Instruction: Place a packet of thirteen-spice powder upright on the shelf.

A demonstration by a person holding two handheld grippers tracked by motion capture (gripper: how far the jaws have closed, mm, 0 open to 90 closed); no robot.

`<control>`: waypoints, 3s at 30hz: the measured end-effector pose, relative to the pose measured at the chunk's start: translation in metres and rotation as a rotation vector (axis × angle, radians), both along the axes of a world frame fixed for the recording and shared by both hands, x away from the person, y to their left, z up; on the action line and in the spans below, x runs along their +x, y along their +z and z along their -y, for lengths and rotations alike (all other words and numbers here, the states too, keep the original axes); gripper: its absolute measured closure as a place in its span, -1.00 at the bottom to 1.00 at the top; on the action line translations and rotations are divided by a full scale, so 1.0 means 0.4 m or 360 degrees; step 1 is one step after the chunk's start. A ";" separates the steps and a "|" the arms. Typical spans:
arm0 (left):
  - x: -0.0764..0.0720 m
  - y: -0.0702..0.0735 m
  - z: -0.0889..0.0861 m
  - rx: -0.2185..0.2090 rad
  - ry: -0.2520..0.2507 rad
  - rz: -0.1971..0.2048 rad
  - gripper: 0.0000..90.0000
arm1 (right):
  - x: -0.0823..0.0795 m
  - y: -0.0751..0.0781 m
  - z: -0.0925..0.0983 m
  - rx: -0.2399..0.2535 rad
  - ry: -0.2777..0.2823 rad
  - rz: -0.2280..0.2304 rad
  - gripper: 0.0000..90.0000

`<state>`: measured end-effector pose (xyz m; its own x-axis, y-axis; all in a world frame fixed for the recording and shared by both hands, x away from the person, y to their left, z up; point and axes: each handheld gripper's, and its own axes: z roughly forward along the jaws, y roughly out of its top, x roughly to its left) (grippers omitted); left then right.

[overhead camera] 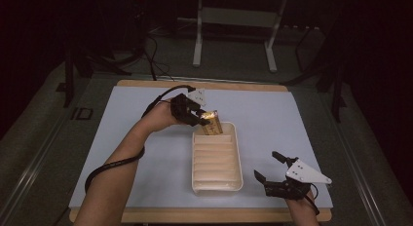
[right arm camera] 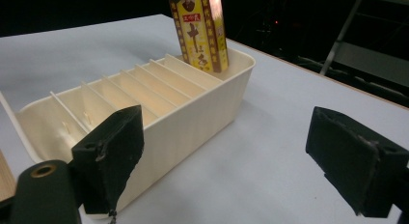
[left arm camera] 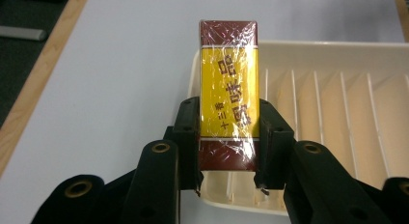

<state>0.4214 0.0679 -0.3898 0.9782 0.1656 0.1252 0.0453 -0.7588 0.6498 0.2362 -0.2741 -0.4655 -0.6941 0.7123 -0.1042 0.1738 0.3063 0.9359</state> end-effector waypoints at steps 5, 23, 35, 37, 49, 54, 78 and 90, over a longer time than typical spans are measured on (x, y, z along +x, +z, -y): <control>0.008 -0.021 0.001 0.0018 0.0001 -0.0027 0.51 | -0.001 0.001 0.000 0.0003 0.0004 0.0008 -0.70; 0.034 -0.074 0.057 0.0158 -0.0048 -0.0105 0.51 | 0.002 -0.001 0.002 0.0012 0.0007 -0.0010 -0.70; 0.045 -0.082 0.079 0.0182 -0.0038 -0.0132 0.50 | 0.001 -0.001 0.002 0.0010 0.0012 -0.0006 -0.70; 0.044 -0.081 0.083 0.0193 -0.0040 -0.0128 0.49 | 0.001 0.000 0.002 0.0011 0.0012 -0.0008 -0.70; 0.047 -0.060 0.078 0.0171 0.0057 -0.0148 0.32 | 0.000 0.000 0.003 0.0018 0.0011 -0.0013 -0.70; 0.036 -0.038 0.061 0.0147 0.0072 -0.0132 0.32 | 0.001 0.000 0.003 0.0015 0.0011 -0.0010 -0.70; -0.054 0.048 -0.042 0.0037 0.0170 -0.0139 0.32 | 0.000 -0.001 -0.001 0.0000 -0.0001 -0.0010 -0.70; -0.089 0.052 -0.100 -0.0005 0.0266 -0.0186 0.10 | -0.003 0.000 -0.003 -0.0009 0.0000 -0.0001 -0.70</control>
<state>0.3858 0.1080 -0.3689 0.9450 0.3268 0.0117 0.2454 -0.7325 0.6350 0.2352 -0.2729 -0.4654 -0.6944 0.7115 -0.1077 0.1746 0.3118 0.9340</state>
